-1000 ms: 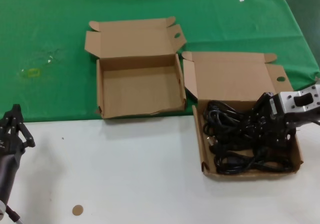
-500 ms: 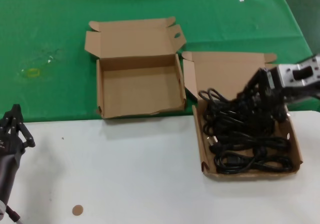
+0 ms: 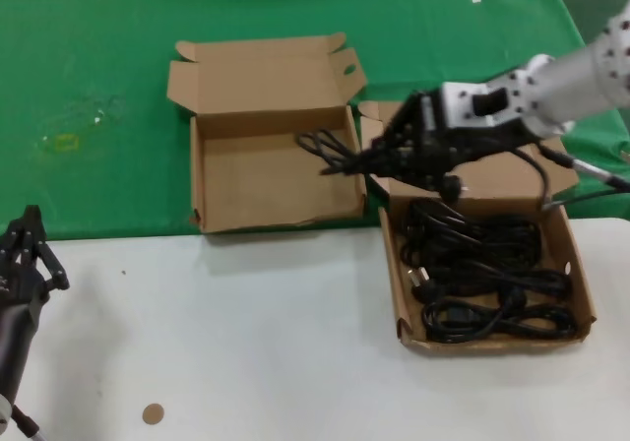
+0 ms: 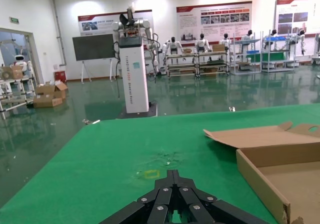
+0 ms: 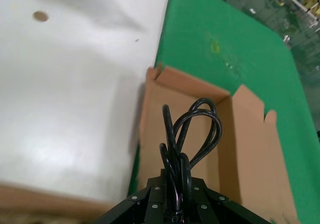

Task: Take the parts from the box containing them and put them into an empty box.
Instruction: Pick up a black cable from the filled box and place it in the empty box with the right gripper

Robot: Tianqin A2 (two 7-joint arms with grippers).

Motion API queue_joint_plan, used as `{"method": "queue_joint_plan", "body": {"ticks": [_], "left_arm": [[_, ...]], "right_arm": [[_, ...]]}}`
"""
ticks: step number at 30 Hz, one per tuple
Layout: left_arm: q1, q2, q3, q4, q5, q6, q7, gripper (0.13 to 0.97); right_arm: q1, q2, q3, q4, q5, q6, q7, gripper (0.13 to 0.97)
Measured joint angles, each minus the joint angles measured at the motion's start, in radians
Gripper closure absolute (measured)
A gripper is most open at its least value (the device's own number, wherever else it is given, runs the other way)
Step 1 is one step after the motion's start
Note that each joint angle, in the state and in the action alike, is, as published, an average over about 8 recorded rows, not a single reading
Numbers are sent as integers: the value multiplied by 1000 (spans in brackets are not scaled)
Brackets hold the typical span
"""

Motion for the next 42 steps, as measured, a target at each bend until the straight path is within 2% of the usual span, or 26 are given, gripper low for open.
{"method": "queue_joint_plan", "body": {"ticks": [9, 21, 31, 42], "left_arm": [[0, 0, 0, 0, 0, 0, 0, 953], [0, 0, 0, 0, 0, 0, 0, 953], [0, 0, 0, 0, 0, 0, 0, 953], [0, 0, 0, 0, 0, 0, 0, 953]], "right_arm": [[73, -191, -41, -201, -43, 113, -35, 898], [188, -407, -61, -538, -55, 250, -170, 899], [226, -474, -55, -694, -45, 301, -262, 899], [252, -499, -45, -786, -39, 337, -310, 879]]}}
